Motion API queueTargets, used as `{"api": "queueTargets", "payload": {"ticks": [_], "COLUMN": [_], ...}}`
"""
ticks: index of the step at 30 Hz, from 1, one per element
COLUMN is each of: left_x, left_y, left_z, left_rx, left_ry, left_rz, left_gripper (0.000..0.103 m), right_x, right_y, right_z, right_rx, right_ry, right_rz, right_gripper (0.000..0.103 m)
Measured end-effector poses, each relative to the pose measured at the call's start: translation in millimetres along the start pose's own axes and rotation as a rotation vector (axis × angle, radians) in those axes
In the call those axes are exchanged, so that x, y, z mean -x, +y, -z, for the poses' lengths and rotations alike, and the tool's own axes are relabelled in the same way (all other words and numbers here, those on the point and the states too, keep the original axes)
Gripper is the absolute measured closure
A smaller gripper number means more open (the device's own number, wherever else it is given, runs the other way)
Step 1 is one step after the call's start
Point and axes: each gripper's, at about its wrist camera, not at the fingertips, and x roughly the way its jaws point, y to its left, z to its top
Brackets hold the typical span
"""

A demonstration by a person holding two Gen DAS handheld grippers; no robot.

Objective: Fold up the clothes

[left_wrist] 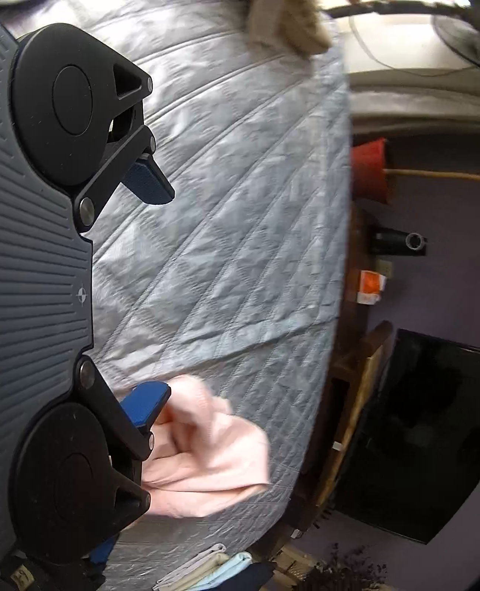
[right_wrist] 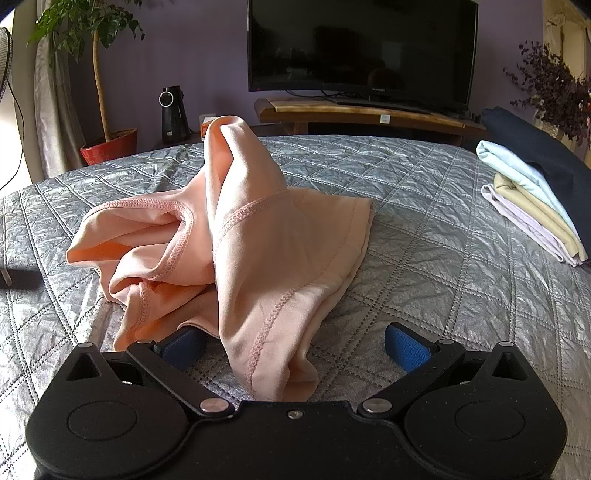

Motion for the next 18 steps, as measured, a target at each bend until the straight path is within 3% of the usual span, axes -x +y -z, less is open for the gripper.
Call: {"api": "queueTargets", "payload": {"ticks": [3, 5, 9, 10, 13, 18], "left_x": [9.6, 20.5, 39.8, 40.7, 43.0, 22.0], "left_y": [1.8, -3.6, -7.0, -1.5, 2.0, -25.5], "left_z": [-16.0, -25.9, -37.7, -39.3, -35.9, -34.8], "left_rx": [-0.036, -0.102, -0.118, -0.097, -0.034, -0.136], "left_ry": [0.044, 0.003, -0.079, -0.091, -0.099, 0.016], "left_rz": [0.041, 0.023, -0.182, -0.186, -0.097, -0.034], "left_gripper": [0.001, 0.0, 0.0, 0.001, 0.002, 0.002], "right_x": [0.1, 0.2, 0.3, 0.4, 1.0, 0.2], "right_y": [0.0, 0.1, 0.1, 0.2, 0.7, 0.0], "right_z": [0.1, 0.1, 0.1, 0.2, 0.6, 0.2], "right_rx": [0.0, 0.0, 0.0, 0.0, 0.0, 0.0], "right_ry": [0.0, 0.0, 0.0, 0.0, 0.0, 0.0], "right_rz": [0.0, 0.0, 0.0, 0.0, 0.0, 0.0], "right_gripper": [0.001, 0.001, 0.001, 0.001, 0.001, 0.001]}}
